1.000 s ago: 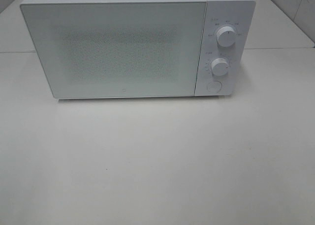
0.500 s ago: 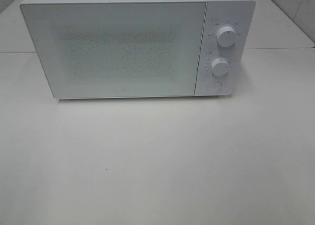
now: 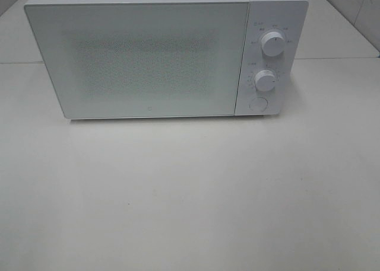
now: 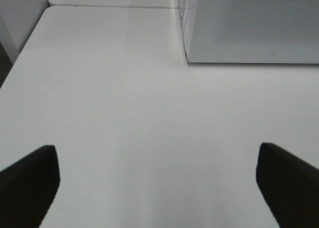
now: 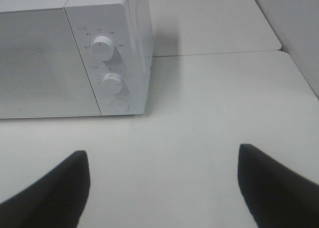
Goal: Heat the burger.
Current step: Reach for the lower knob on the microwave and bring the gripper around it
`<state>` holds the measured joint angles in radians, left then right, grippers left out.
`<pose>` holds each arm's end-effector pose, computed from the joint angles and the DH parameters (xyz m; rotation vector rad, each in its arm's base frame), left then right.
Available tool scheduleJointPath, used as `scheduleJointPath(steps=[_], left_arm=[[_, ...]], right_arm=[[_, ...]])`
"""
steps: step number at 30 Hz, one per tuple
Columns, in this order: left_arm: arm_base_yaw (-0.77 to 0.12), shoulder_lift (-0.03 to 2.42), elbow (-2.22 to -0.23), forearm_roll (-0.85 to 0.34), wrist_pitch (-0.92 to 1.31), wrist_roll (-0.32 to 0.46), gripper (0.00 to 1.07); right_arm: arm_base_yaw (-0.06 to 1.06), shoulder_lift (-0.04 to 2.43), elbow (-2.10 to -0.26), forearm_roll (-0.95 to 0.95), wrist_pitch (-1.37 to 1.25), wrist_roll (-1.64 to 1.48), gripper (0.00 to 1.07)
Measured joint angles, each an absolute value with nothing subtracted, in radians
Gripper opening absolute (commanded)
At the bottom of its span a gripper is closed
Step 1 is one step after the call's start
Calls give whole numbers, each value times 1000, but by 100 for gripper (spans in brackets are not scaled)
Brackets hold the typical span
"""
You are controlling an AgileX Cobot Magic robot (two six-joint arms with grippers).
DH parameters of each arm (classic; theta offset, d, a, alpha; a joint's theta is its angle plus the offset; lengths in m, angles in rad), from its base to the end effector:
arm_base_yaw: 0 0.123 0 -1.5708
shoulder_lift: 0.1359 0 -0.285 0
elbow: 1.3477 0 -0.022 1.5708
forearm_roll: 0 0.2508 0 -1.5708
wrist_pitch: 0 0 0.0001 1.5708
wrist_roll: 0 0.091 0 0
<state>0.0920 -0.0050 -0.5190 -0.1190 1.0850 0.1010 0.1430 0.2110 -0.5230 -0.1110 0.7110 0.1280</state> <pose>-0.0083 -0.0104 0.2810 0.0181 2.0388 -0.0214 0.0415 -0.0007 0.3100 -0.0436 1.8786 0.0603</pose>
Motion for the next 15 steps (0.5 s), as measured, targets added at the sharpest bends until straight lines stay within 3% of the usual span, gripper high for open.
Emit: scheduleJointPath(steps=[15], left_arm=[[92, -5, -519, -119, 1085, 101, 100]], right_arm=[[143, 436, -523, -212, 430, 128, 76]])
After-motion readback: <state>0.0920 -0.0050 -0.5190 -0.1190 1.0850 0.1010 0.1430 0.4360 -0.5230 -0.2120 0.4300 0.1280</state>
